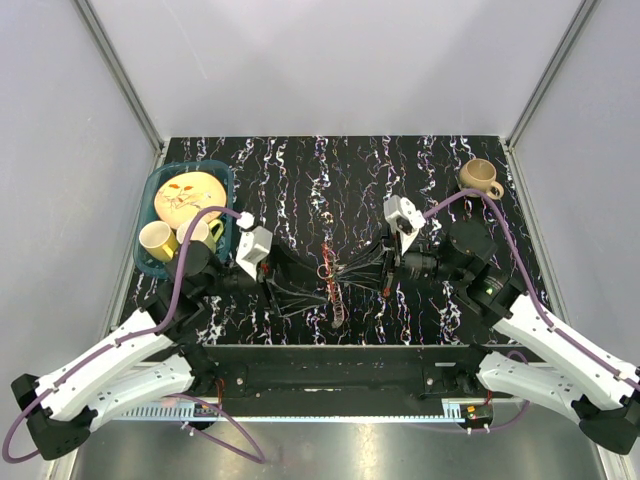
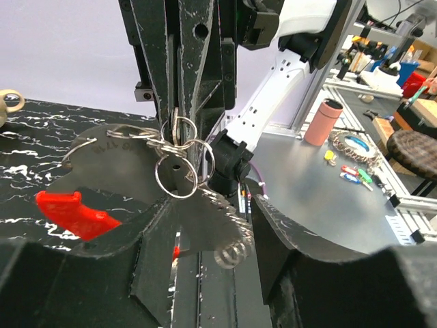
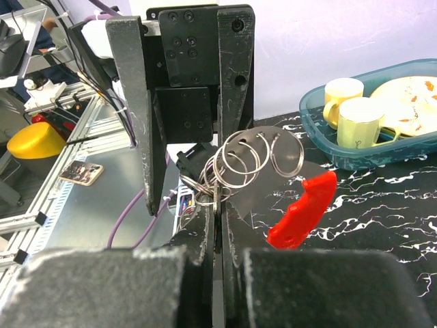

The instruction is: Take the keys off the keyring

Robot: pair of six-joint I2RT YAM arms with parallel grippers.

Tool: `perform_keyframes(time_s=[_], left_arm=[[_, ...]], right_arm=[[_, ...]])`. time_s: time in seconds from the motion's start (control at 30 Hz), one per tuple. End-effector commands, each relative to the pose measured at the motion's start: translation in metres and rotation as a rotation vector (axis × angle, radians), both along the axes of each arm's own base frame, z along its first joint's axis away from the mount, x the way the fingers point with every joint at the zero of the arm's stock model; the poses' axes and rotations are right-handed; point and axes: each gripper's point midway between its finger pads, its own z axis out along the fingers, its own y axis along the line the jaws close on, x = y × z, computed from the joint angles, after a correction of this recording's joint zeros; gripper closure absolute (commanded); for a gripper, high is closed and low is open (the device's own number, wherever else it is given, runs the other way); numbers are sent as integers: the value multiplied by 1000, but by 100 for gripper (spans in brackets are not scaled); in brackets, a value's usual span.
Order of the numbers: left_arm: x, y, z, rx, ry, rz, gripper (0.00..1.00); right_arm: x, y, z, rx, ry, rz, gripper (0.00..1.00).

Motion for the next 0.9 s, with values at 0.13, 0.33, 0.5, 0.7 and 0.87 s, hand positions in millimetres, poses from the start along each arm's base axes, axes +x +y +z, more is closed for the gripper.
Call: perform_keyframes(time_s=[0.13, 0.33, 0.5, 0.7, 0.87], left_arm=[[8, 4, 26, -36, -135, 64, 50], [15, 6, 34, -47, -173, 108, 52], [12, 7, 35, -53, -171, 98, 53], [12, 10, 36, -62, -180, 107, 56], [10, 11, 39, -68, -176, 102, 60]], right_arm=[[-6, 0, 23, 62, -25, 31, 100], [-6, 4, 22, 65, -20, 45, 100], [-4, 4, 22, 77, -28, 39, 100], [-4, 5, 23, 83, -23, 44, 100], [-4, 5, 24, 89, -22, 40, 100]])
